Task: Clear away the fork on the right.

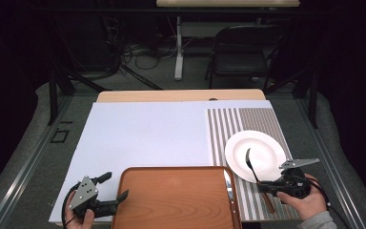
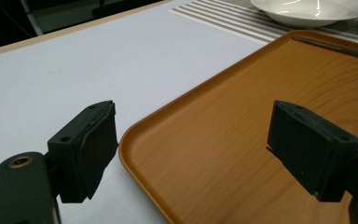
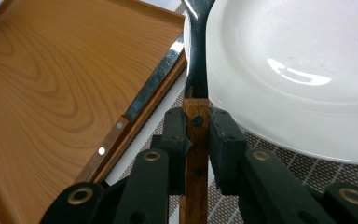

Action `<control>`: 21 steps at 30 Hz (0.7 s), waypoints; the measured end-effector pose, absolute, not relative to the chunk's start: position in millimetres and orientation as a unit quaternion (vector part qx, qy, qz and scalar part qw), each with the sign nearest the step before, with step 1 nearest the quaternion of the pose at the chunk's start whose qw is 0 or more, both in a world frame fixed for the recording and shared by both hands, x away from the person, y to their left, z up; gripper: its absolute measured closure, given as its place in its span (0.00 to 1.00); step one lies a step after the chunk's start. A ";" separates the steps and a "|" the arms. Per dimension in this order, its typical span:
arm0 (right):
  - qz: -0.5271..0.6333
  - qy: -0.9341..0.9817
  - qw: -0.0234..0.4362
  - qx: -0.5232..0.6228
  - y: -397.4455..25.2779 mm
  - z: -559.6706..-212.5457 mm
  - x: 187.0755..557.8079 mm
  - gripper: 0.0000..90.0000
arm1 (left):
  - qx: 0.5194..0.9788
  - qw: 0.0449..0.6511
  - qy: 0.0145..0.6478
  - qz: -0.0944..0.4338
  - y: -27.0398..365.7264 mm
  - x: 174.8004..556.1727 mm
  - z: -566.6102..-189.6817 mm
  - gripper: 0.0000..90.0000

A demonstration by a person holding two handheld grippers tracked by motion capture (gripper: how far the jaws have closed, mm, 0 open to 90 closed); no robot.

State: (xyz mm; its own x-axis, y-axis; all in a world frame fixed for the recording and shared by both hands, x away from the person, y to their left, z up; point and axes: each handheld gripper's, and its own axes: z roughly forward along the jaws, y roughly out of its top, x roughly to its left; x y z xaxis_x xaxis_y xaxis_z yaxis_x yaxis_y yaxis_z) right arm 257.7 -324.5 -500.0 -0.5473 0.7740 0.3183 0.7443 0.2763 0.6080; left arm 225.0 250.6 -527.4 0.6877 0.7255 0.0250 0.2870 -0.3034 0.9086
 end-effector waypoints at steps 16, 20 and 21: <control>0.417 0.788 -0.006 0.453 -290.1 -496.2 255.2 0.86 | 0.775 0.494 0.326 0.223 251.1 225.2 -527.5 0.18; 0.433 0.787 -0.018 0.440 -276.1 -497.6 257.7 0.86 | 0.774 0.495 0.327 0.223 251.2 225.2 -527.6 0.18; 0.433 0.786 -0.019 0.441 -273.0 -497.6 257.7 0.86 | 0.774 0.495 0.327 0.223 251.2 225.2 -527.6 0.18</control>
State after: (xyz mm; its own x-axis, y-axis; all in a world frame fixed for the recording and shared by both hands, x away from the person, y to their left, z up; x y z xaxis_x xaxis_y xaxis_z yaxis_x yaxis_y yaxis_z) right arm 257.7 -273.0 -497.6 -0.6104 0.6763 0.4123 0.7100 0.2364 0.6634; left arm 225.2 251.2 -527.6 0.6874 0.7259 0.0208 0.2850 -0.2960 0.9117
